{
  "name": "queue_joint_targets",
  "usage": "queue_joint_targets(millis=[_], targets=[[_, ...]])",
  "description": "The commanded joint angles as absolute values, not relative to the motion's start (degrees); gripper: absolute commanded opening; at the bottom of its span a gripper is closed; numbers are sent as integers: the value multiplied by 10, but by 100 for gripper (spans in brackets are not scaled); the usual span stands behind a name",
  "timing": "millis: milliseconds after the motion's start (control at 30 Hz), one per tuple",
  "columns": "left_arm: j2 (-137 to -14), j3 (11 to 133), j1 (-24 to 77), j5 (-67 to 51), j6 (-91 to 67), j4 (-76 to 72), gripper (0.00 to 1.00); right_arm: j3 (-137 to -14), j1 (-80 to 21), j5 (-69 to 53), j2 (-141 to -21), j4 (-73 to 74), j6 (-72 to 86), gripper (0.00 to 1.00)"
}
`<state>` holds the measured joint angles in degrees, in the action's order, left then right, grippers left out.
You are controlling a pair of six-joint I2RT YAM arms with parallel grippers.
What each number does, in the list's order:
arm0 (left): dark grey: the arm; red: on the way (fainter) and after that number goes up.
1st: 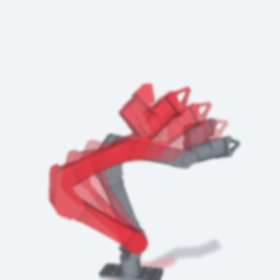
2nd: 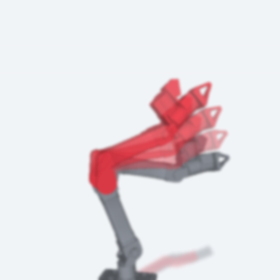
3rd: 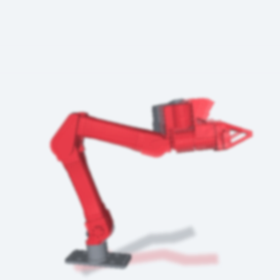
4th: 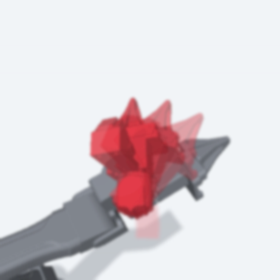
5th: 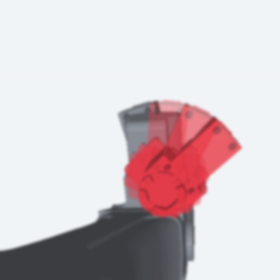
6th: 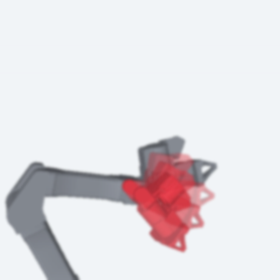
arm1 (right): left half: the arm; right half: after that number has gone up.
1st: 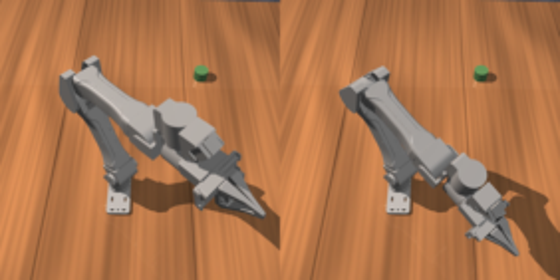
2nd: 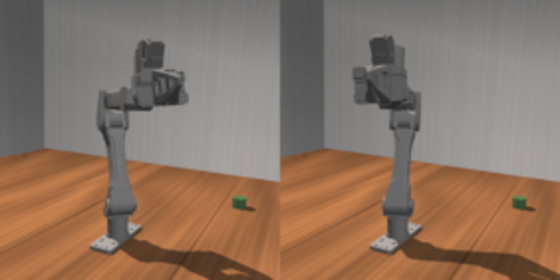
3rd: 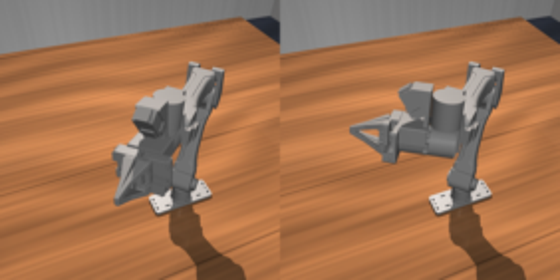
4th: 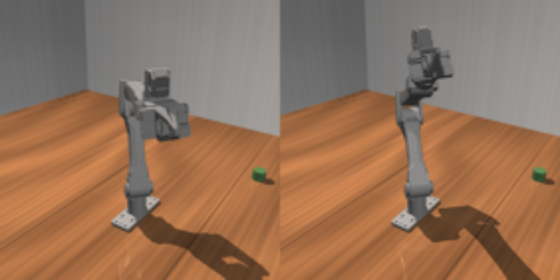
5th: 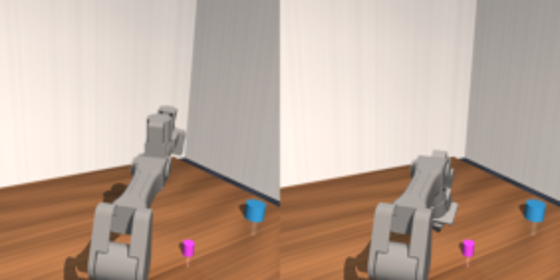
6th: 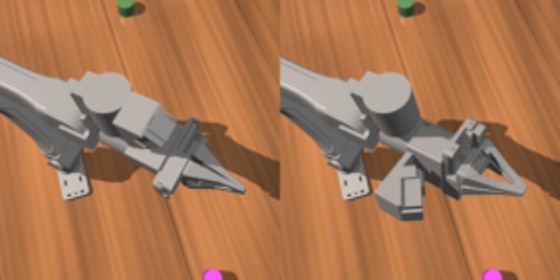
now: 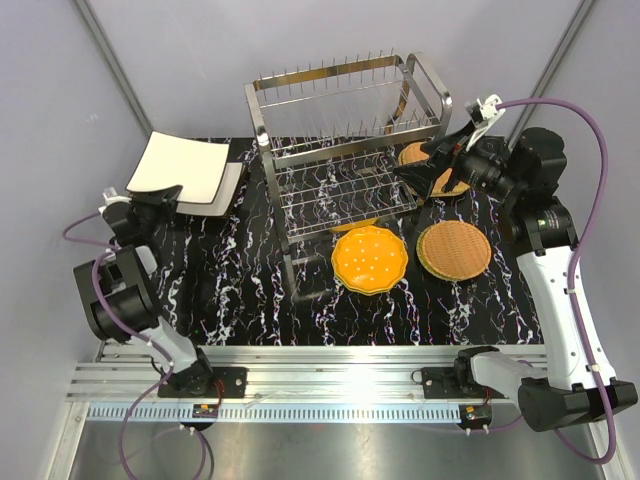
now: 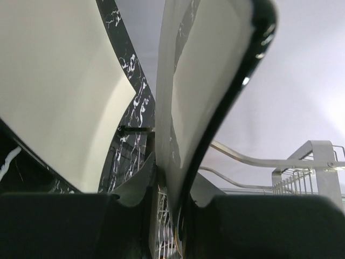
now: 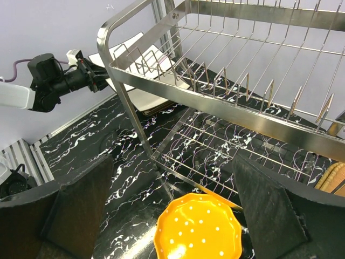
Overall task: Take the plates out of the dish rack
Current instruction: Place the plate on the table
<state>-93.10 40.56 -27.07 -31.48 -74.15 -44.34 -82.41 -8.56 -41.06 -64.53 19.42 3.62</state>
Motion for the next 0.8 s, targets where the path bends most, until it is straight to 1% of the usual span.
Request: queue_joint_targets(millis=[0, 367, 767], targets=[[-946, 478, -265, -339, -724, -593, 0, -826, -83, -400, -637, 170, 26, 100], [-1036, 556, -236, -314, -689, -543, 0, -845, -82, -391, -654, 186, 15, 100], [-1091, 589, -224, -282, -675, -515, 0, -850, -82, -387, -660, 192, 10, 100]])
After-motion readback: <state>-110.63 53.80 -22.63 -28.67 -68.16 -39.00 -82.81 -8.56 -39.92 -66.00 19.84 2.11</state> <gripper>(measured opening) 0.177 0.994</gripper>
